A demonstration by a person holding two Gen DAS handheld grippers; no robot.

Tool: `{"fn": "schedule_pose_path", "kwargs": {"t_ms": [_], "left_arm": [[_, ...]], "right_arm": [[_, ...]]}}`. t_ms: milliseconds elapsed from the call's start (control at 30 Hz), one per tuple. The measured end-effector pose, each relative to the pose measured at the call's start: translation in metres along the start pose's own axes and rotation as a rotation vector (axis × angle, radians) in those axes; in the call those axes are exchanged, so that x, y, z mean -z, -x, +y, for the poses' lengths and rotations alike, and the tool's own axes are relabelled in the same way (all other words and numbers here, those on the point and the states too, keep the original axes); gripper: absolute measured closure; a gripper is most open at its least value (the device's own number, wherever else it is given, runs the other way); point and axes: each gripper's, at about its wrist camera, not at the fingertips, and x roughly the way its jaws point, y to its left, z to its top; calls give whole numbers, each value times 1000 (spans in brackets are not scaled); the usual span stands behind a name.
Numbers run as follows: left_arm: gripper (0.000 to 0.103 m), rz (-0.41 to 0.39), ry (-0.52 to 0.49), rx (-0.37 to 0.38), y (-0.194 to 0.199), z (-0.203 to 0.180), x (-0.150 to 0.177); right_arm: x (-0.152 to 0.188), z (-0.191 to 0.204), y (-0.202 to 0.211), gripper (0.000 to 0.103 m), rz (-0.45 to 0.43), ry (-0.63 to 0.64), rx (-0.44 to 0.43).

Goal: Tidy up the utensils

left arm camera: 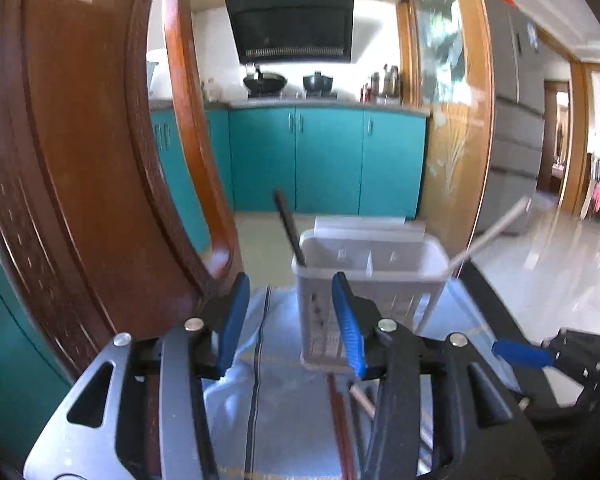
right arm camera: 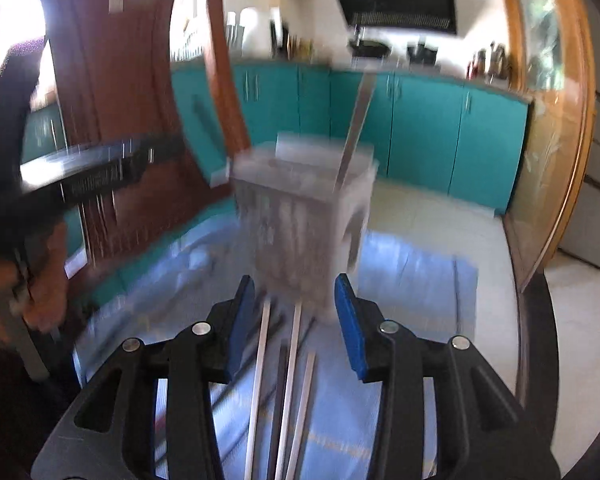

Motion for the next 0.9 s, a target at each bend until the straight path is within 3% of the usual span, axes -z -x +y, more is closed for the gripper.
{"fn": "schedule_pose_path", "kwargs": {"t_ms": [167, 300, 500, 900], "left_arm": [[59, 198, -1, -38, -27, 1, 20], [59, 296, 65, 17, -37, 10, 28], [55, 309, 61, 3, -35, 14, 33], [54, 333, 41, -11, -36, 11, 39]], "right_arm": [[21, 8, -41, 62, 224, -14, 3], [26, 7, -56, 60, 298, -46, -17], [36, 1, -67, 60, 352, -97, -41], [40, 7, -68, 60, 351, -87, -51]]}}
